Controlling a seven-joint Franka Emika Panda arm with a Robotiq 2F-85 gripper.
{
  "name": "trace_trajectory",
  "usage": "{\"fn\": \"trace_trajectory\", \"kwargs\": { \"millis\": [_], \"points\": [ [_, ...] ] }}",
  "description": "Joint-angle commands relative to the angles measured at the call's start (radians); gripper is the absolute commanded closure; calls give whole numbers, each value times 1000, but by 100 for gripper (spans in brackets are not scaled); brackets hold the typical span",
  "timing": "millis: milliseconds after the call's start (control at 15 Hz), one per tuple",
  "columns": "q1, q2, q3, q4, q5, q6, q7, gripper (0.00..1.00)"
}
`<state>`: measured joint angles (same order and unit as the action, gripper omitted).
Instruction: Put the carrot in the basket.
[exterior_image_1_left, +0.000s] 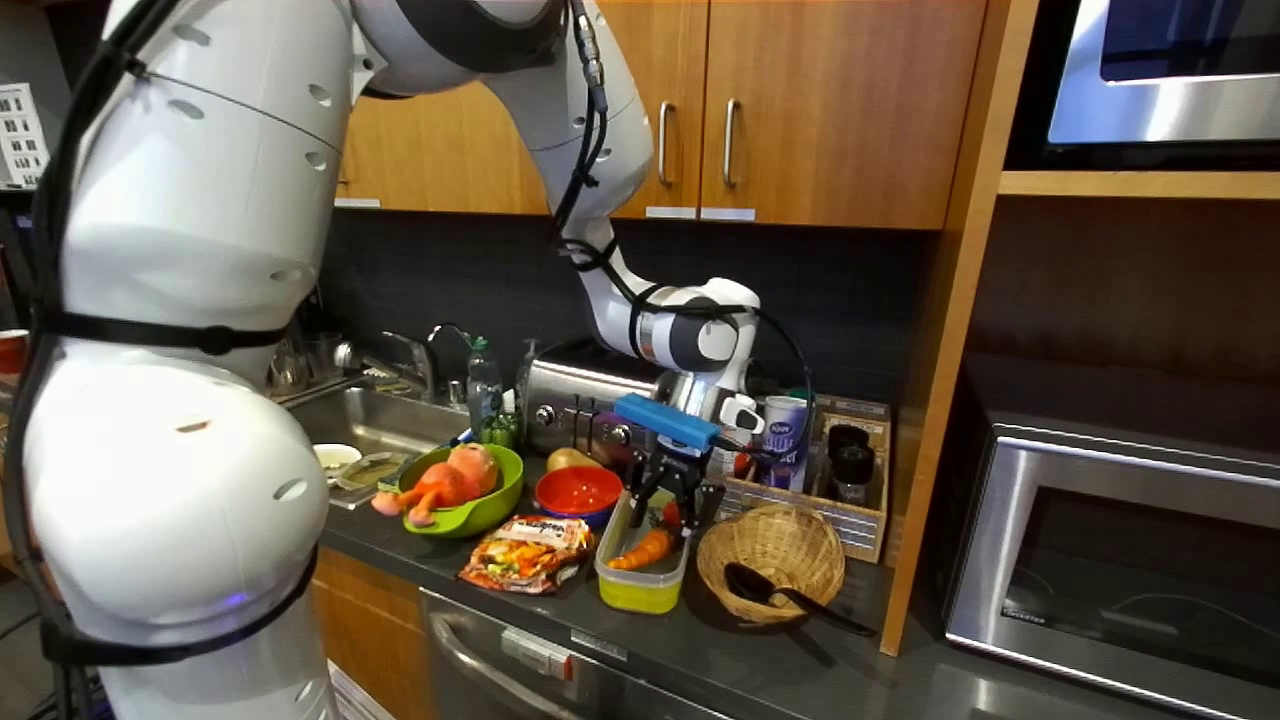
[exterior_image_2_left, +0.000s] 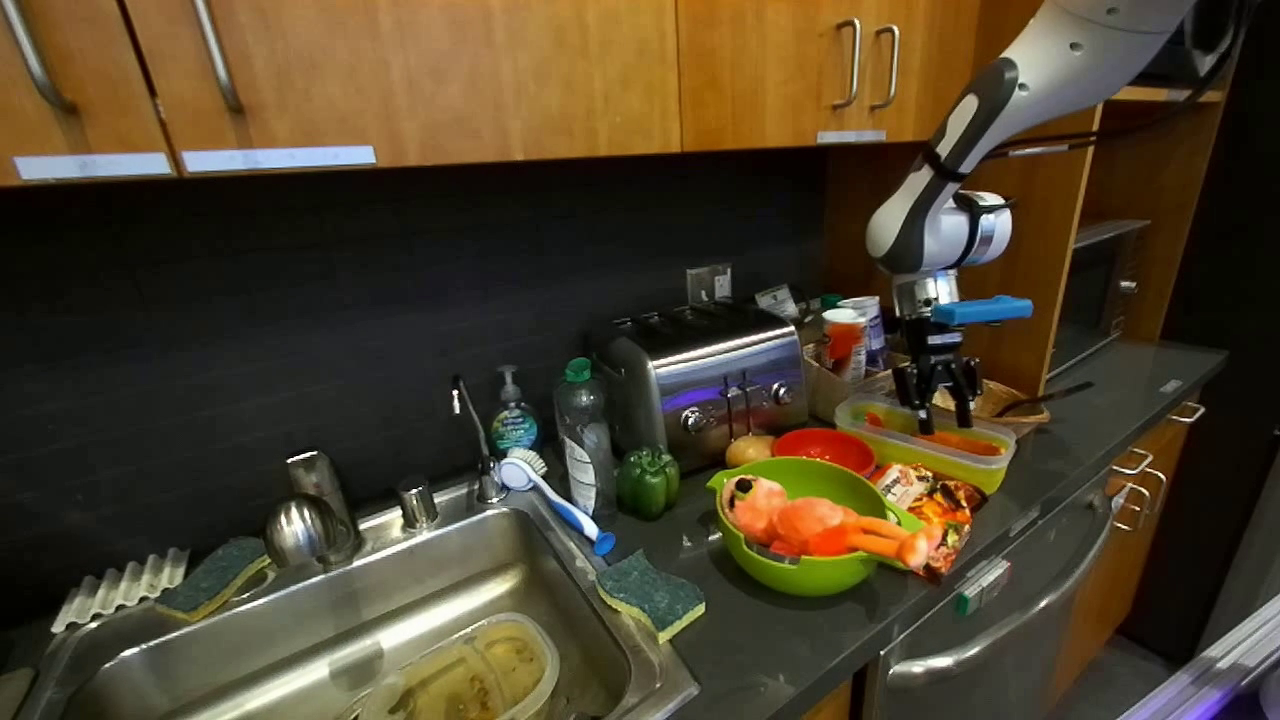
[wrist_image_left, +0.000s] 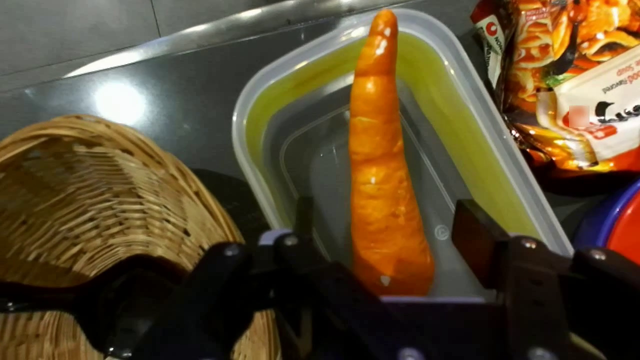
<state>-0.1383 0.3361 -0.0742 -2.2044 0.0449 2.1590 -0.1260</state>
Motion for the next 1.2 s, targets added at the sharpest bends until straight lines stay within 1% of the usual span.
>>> {"fn": "trace_trajectory", "kwargs": {
  "millis": [0,600,667,733,800,867,933,1133],
  "points": [
    [-7,26,3,30,15,-19,-20,27],
    [-7,65,4,57,14,-37,-15,26],
    [-8,70,4,61,14,-38,-15,27],
    [-7,71,4,60,14,-41,-13,36],
    [-7,74,4,62,14,-41,-13,52],
    [-8,78,4,65,13,-40,-14,55],
    [-7,78,4,64,14,-42,-13,61],
    [-9,79,5,69,16,-45,-16,84]
  ]
}}
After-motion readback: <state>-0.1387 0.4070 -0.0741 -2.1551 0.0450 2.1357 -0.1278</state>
